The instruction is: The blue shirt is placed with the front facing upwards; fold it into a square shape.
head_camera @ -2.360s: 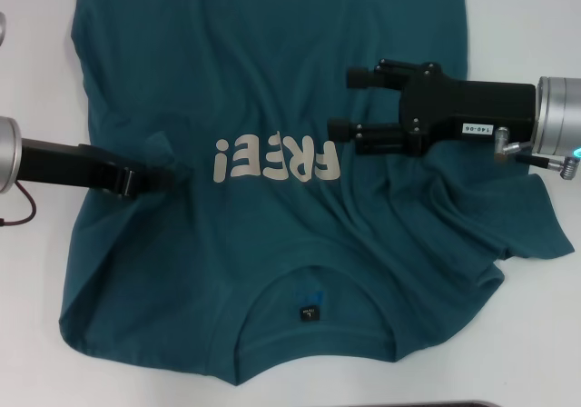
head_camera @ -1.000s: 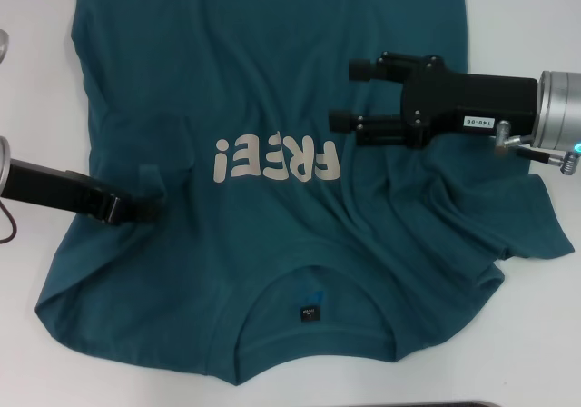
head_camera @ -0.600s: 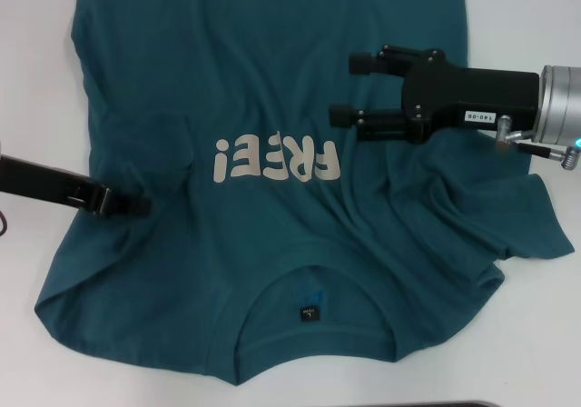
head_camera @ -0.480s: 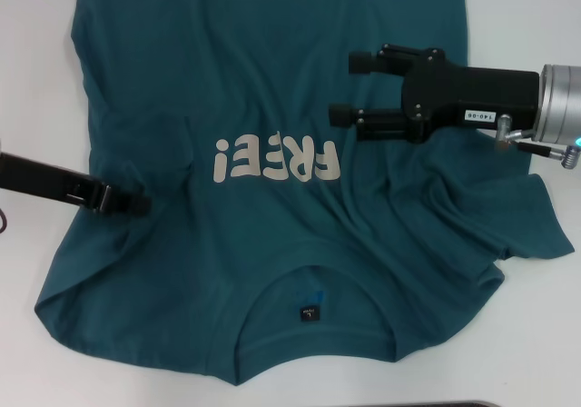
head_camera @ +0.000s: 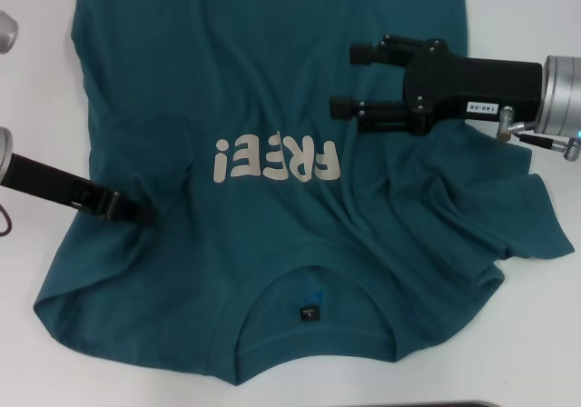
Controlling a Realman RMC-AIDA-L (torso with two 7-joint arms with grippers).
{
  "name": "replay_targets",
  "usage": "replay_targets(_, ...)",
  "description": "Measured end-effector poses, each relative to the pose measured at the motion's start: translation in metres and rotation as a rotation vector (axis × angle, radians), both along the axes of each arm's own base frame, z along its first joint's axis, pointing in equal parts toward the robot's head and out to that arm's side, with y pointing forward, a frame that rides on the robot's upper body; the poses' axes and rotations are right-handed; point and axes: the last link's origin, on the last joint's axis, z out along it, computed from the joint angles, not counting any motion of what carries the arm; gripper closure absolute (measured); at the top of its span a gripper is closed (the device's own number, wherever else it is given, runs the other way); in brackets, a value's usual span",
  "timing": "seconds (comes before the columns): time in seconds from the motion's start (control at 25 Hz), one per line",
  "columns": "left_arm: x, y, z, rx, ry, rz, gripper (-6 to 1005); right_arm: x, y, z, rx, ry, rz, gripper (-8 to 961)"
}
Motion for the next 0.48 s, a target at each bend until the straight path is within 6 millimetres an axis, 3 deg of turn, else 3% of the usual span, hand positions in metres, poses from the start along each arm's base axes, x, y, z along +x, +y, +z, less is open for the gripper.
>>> replay_targets(0.08, 0.0012, 0.0006, -0.0005, -0.006, 0.000, 0.004, 920, -0.0008, 0.0006, 0.0001, 0.000, 0.001, 0.002, 59)
replay_targets(0.48, 0.0059, -0.0019, -0.0032, -0.028, -0.015, -0.011, 556, -0.0024, 0.0026, 0.0008, 0.008, 0.005, 0.002, 60)
